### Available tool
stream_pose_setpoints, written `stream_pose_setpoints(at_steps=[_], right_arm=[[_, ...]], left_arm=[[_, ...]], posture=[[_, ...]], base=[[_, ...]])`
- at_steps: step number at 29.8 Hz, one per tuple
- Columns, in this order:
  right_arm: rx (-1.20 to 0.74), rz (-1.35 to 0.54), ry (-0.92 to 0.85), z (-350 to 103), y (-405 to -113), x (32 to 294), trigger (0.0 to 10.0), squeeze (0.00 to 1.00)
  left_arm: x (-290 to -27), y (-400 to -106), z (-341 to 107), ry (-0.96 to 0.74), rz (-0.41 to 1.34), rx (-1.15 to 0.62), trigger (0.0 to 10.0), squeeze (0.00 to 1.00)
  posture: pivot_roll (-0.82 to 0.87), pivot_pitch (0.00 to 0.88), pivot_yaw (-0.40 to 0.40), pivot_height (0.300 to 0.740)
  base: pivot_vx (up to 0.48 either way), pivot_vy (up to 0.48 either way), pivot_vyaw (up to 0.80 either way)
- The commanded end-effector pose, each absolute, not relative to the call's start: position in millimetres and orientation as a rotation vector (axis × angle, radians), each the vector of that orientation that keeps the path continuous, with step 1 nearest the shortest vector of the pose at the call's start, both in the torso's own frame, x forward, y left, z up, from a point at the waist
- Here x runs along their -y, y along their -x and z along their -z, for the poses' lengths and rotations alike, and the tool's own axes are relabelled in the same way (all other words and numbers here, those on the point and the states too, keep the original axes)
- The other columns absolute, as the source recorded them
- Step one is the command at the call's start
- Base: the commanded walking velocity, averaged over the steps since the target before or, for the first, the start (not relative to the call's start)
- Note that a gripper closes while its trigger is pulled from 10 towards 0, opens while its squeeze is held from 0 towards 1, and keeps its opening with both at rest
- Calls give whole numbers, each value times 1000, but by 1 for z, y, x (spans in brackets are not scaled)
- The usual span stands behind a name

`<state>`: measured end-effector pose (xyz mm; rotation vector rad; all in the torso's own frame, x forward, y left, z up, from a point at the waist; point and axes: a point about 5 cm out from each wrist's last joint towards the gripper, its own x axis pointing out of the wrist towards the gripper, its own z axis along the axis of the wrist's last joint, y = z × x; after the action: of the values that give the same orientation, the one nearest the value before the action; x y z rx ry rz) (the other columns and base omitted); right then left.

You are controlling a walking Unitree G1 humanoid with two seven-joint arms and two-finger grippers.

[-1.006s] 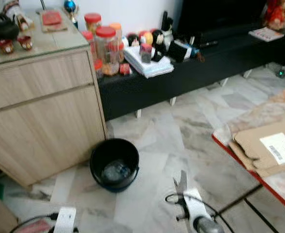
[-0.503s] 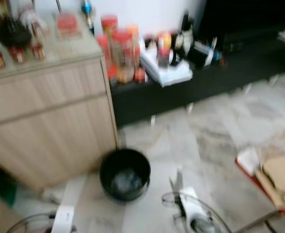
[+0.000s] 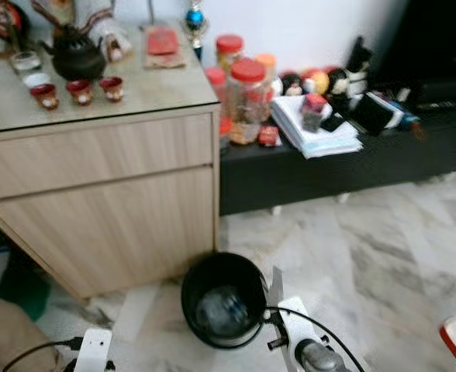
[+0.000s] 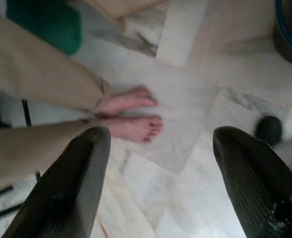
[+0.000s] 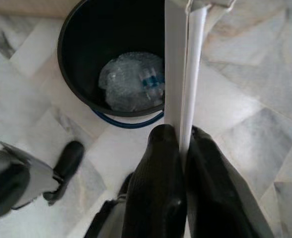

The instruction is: Picking trash to rubbish bin

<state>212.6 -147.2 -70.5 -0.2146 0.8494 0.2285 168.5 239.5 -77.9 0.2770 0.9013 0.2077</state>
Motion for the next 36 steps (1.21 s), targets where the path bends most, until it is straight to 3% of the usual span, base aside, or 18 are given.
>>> stream_pose_setpoints(at_steps=[1,9,16,20,36], right_arm=[[-846,-230,215,70,-213,146,10000,0],[-840,-235,222,69,-216,146,10000,0],[-830,-239,239,67,-218,145,10000,0],[-828,-242,242,68,-217,144,10000,0],[-818,-233,242,67,-219,146,10000,0]], left_arm=[[-245,-167,77,-279,-220,-901,10000,0],[-246,-167,77,-275,-231,-903,10000,0],[-246,-167,77,-271,-235,-904,10000,0],[-246,-166,77,-268,-233,-905,10000,0],[-242,-167,78,-264,-229,-905,10000,0]], posture=[[168,116,-34,740],[174,120,-38,740],[173,122,-37,740],[175,124,-36,740],[174,131,-45,740]], base=[[0,0,0],[0,0,667],[0,0,0],[0,0,800],[15,0,0]])
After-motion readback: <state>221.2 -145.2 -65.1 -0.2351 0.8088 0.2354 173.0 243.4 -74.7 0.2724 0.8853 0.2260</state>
